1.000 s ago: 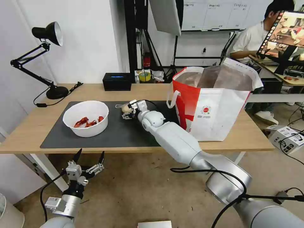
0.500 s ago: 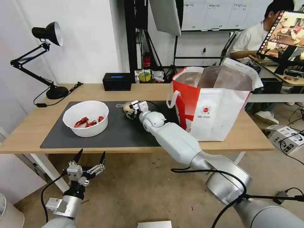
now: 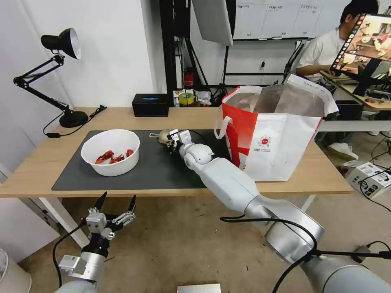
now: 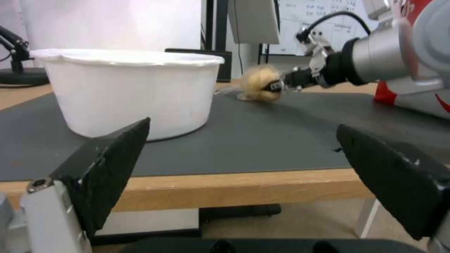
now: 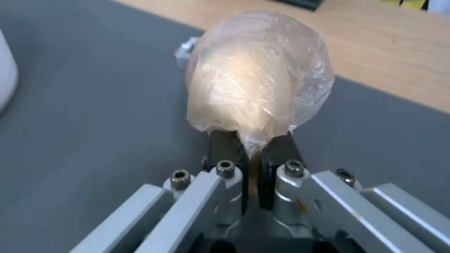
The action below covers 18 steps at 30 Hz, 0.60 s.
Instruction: Pick up the trash from the table and place it into the takeout bag.
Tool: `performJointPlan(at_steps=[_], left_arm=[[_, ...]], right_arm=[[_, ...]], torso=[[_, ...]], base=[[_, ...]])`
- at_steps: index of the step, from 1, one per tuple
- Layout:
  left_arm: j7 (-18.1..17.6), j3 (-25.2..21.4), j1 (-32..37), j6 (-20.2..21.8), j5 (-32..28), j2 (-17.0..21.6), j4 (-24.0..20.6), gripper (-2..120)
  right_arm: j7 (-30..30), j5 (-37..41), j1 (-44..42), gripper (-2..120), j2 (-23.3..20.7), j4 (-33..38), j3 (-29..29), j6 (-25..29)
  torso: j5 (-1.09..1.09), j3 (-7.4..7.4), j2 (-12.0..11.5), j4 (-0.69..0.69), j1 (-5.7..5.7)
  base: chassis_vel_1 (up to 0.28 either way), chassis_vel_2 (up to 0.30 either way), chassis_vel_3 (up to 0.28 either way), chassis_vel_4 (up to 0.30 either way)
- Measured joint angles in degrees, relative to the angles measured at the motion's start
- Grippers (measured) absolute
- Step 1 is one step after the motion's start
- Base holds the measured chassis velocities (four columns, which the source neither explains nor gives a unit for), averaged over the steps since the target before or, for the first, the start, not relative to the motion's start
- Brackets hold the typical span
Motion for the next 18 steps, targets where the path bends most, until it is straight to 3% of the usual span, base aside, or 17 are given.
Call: performJointPlan(at_steps=[9,13,18], left_arm=[[-0.09,-0.25,0.69,-0.06,0.0,-0.11,-0.74,100],[-0.17,-0.38,1.02,-0.1,0.02,-0.2,-1.08,100],[-0.23,-0.32,1.12,-0.11,0.24,-0.38,-1.31,100]], right_arm=[[3.11,1.93,-1.85,3,-4.63,10.84,-0.62,-0.4],[6.36,3.99,-4.9,3,-12.04,24.18,-1.94,-0.48],[9.04,5.42,-7.93,3,-17.36,34.33,-2.07,-0.44]], torso=[[0.01,0.0,0.0,0.0,0.0],[0.01,0.0,0.0,-0.01,0.0],[0.01,0.0,0.0,-0.01,0.0]], base=[[0.0,0.0,0.0,0.0],[0.0,0.0,0.0,0.0],[0.0,0.0,0.0,0.0]])
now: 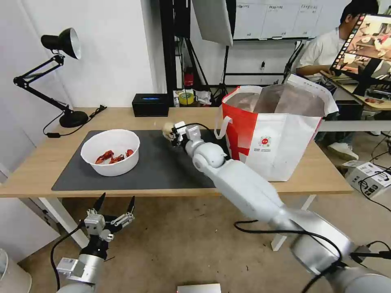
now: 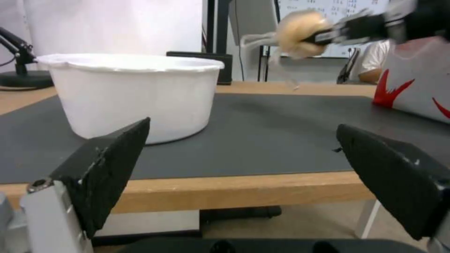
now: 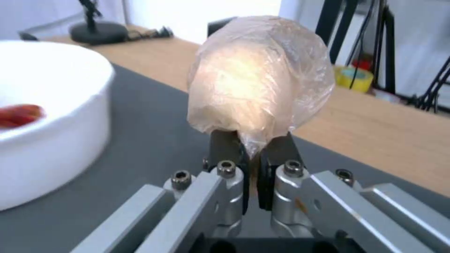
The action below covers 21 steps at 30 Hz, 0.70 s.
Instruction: Pick up the trash from the table and place it into the takeout bag.
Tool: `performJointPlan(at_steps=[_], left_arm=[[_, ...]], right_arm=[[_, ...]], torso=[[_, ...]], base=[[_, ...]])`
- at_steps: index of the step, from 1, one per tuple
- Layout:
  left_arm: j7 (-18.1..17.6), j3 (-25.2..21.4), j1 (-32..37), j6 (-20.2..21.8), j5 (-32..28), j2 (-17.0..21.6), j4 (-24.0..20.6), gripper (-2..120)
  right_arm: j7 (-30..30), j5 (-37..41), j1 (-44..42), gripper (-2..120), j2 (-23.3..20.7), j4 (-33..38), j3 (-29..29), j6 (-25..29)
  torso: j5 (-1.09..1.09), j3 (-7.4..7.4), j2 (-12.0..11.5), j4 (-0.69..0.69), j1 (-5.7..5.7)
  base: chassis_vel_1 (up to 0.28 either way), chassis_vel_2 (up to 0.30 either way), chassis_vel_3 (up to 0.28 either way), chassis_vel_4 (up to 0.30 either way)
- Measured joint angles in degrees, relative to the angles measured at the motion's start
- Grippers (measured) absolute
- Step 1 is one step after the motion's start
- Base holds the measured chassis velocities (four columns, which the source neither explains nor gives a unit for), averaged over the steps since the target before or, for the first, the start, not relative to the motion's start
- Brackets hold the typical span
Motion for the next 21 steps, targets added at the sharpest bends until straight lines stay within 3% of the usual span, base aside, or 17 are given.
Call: performJointPlan(at_steps=[11,21], left_arm=[[-0.06,-0.24,1.03,0.05,0.75,-0.03,-0.98,100],[-0.09,0.0,1.33,0.12,1.43,-0.53,-1.54,100]], right_arm=[[2.93,0.32,-11.89,3,-10.39,21.81,7.16,4.38],[3.44,1.97,-17.21,3,-18.46,31.61,17.11,9.15]], torso=[[0.01,0.0,0.01,0.01,0.0],[0.0,0.0,0.01,0.01,-0.01]], base=[[0.0,0.0,0.0,0.0],[0.0,0.0,0.0,0.0]])
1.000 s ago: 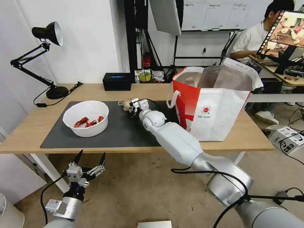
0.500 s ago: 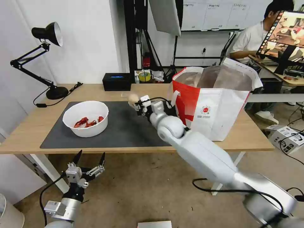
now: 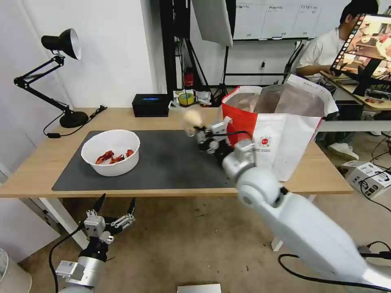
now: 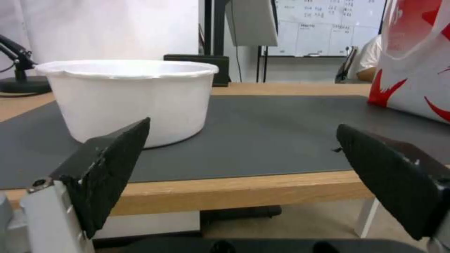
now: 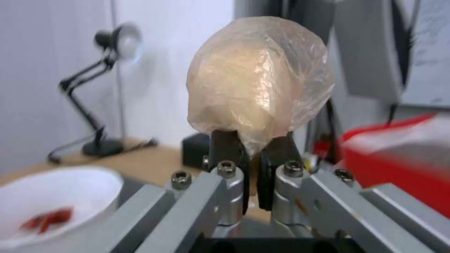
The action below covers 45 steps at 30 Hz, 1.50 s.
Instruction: Pick up the trash from the table and place it into the takeout bag.
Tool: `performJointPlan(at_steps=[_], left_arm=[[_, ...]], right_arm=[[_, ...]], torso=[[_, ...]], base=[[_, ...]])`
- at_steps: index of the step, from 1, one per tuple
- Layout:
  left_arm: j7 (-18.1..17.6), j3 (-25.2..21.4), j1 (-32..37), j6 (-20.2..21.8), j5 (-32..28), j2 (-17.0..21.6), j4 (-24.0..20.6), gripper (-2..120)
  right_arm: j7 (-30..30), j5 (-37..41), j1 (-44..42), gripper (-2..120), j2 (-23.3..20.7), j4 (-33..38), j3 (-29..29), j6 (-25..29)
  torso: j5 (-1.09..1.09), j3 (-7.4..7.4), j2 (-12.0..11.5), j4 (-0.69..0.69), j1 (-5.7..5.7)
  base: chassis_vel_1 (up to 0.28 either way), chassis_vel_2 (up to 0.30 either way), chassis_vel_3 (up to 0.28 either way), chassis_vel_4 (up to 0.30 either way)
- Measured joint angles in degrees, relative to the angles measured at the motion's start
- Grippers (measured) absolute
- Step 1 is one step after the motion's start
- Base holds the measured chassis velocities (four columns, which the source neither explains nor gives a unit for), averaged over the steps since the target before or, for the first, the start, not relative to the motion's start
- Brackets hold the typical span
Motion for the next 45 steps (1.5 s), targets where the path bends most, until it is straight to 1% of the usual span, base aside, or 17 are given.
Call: performJointPlan(at_steps=[1,3,6,12,16,21,23,25,27,30,31,33,38,39,42,44,45], left_arm=[[0.0,0.0,0.0,0.0,0.0,0.0,0.0,100],[0.0,0.42,-0.04,0.08,0.48,-0.35,-0.15,100],[0.0,0.68,-0.01,0.09,0.66,-0.54,-0.29,100],[0.0,1.01,0.01,0.17,0.94,-0.61,-0.44,100],[0.0,1.17,-0.13,0.31,0.95,-0.42,-0.5,100],[0.01,1.2,-0.18,0.37,0.94,-0.16,-0.53,100],[0.0,1.2,-0.19,0.37,0.92,-0.09,-0.54,100],[0.0,1.19,-0.19,0.38,0.86,0.07,-0.55,100],[0.0,1.19,-0.24,0.39,0.82,0.12,-0.55,100],[0.0,1.33,-0.57,0.44,0.76,0.18,-0.43,100],[0.0,1.33,-0.57,0.44,0.76,0.18,-0.43,100],[0.0,1.53,-0.74,0.48,0.76,0.14,-0.23,100],[0.0,1.83,-1.32,0.56,0.76,0.21,0.25,100],[0.0,1.83,-1.32,0.56,0.76,0.21,0.25,100],[0.0,2.0,-1.66,0.62,0.75,0.29,0.47,100],[0.01,2.01,-1.7,0.64,0.74,0.31,0.49,100],[0.01,2.02,-1.79,0.68,0.71,0.36,0.53,100]], right_arm=[[0.0,0.0,0.0,3,0.0,0.0,0.0,0.0],[1.05,1.58,0.15,3,-2.43,1.15,3.63,2.91],[2.08,2.86,0.79,3,-4.05,1.26,5.89,4.24],[4.88,5.49,1.54,3,-6.65,0.5,9.78,4.3],[6.74,7.44,1.49,3,-7.79,-1.46,11.32,2.76],[8.75,8.95,1.08,3,-8.32,-2.82,11.83,-1.76],[9.39,8.95,1.02,6,-8.46,-2.85,11.83,-3.44],[10.11,8.92,1.23,16,-8.66,-2.85,11.62,-5.53],[10.37,8.95,1.52,19,-8.81,-2.83,11.51,-6.61],[10.93,9.76,2.52,34,-9.62,-2.68,11.31,-10.89],[10.93,9.76,2.52,34,-9.62,-2.68,11.31,-10.89],[10.97,10.21,2.95,44,-10.12,-2.81,11.27,-12.58],[10.89,10.94,3.59,62,-10.56,-3.07,10.98,-14.13],[10.89,10.94,3.59,62,-10.56,-3.07,10.98,-14.13],[10.85,11.0,4.09,78,-10.39,-3.25,10.46,-14.77],[10.85,11.0,4.22,81,-10.31,-3.31,10.3,-14.85],[10.84,10.99,4.5,88,-10.2,-3.49,10.0,-15.04]], torso=[[0.0,0.0,0.0,0.0,0.0],[0.0,0.0,0.0,0.0,0.0],[0.0,0.0,0.0,0.0,0.0],[-0.01,0.01,0.0,0.0,0.0],[0.0,0.01,-0.01,0.0,0.0],[0.0,0.01,-0.01,0.0,0.0],[0.0,0.01,-0.01,0.0,0.01],[-0.01,0.01,-0.01,0.0,0.01],[-0.01,0.01,-0.01,0.01,0.01],[-0.02,0.01,-0.01,0.01,0.01],[-0.02,0.01,-0.01,0.01,0.01],[-0.01,0.01,-0.01,0.0,0.01],[-0.01,0.01,-0.01,0.0,0.01],[-0.01,0.01,-0.01,0.0,0.01],[-0.01,0.01,-0.01,0.0,0.01],[-0.01,0.01,-0.01,0.0,0.01],[-0.01,0.01,-0.01,0.01,0.01]], base=[[0.0,0.0,0.0,0.0],[0.0,0.0,0.0,0.0],[0.0,0.0,0.0,0.0],[0.0,0.0,0.0,0.0],[0.0,0.0,0.0,0.0],[0.0,0.0,0.0,0.0],[0.0,0.0,0.0,0.0],[0.0,0.0,0.0,0.0],[0.0,0.0,0.0,0.0],[0.0,0.0,0.0,0.0],[0.0,0.0,0.0,0.0],[0.0,0.0,0.0,0.0],[0.0,0.0,0.0,0.0],[0.0,0.0,0.0,0.0],[0.0,0.0,0.0,0.0],[0.0,0.0,0.0,0.0],[0.0,0.0,0.0,0.0]])
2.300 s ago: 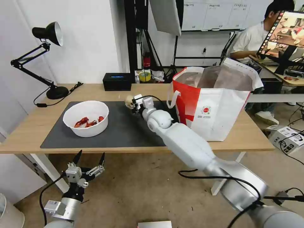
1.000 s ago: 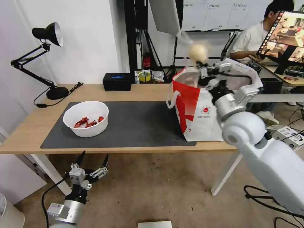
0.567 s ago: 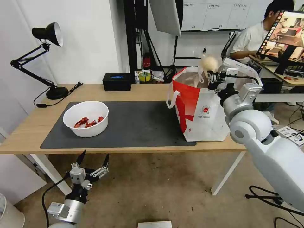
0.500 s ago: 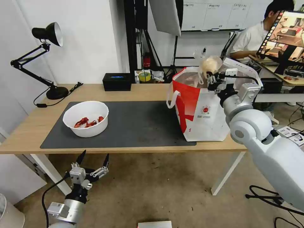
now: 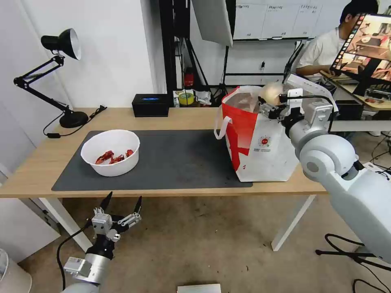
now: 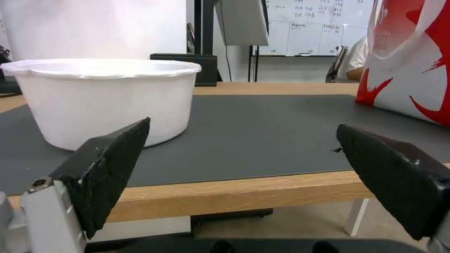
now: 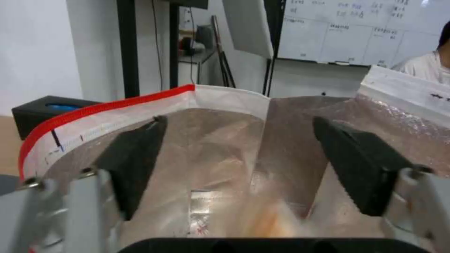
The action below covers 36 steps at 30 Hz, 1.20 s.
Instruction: Pick up the trash from the table and place it into the takeout bag.
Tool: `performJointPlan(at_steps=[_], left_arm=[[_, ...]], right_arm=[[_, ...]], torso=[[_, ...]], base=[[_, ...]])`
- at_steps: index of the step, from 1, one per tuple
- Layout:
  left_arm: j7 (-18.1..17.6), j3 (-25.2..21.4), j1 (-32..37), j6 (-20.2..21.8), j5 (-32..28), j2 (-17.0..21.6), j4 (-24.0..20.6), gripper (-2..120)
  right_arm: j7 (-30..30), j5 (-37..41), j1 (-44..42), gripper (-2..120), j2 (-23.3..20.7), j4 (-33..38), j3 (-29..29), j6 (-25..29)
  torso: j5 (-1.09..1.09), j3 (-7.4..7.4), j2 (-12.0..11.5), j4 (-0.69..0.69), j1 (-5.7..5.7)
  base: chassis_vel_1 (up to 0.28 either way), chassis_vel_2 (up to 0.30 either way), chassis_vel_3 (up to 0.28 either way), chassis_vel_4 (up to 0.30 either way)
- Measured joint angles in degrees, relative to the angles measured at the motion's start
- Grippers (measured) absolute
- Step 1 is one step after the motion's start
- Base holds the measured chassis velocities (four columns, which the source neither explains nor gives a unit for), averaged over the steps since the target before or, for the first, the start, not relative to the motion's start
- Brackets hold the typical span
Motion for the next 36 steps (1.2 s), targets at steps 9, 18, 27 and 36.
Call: performJointPlan(at_steps=[9,18,27,36], left_arm=[[0.0,-0.38,-0.13,0.06,-0.42,0.38,-0.11,100],[-0.07,-1.19,-0.4,0.86,-1.69,1.04,-0.68,100],[-0.77,-1.61,-1.02,1.16,-2.38,1.42,-0.85,100],[-1.35,-1.54,-1.51,1.15,-2.48,1.21,-0.51,100]], right_arm=[[0.14,-0.12,0.77,100,0.98,-0.47,-0.99,-0.04],[0.24,-0.13,-1.79,100,2.26,1.96,-0.89,8.37],[-3.94,-5.67,-13.75,100,2.62,9.57,0.94,20.75],[-7.03,-15.49,-29.88,100,2.82,15.66,5.5,25.56]], torso=[[0.0,0.0,0.0,0.0,0.0],[0.0,0.0,0.0,0.0,0.0],[0.01,0.0,0.0,-0.01,0.0],[0.0,0.0,0.0,0.0,0.0]], base=[[0.0,0.0,0.0,0.0],[0.0,0.0,0.0,0.0],[0.0,0.0,0.0,0.0],[0.0,0.0,0.0,0.0]])
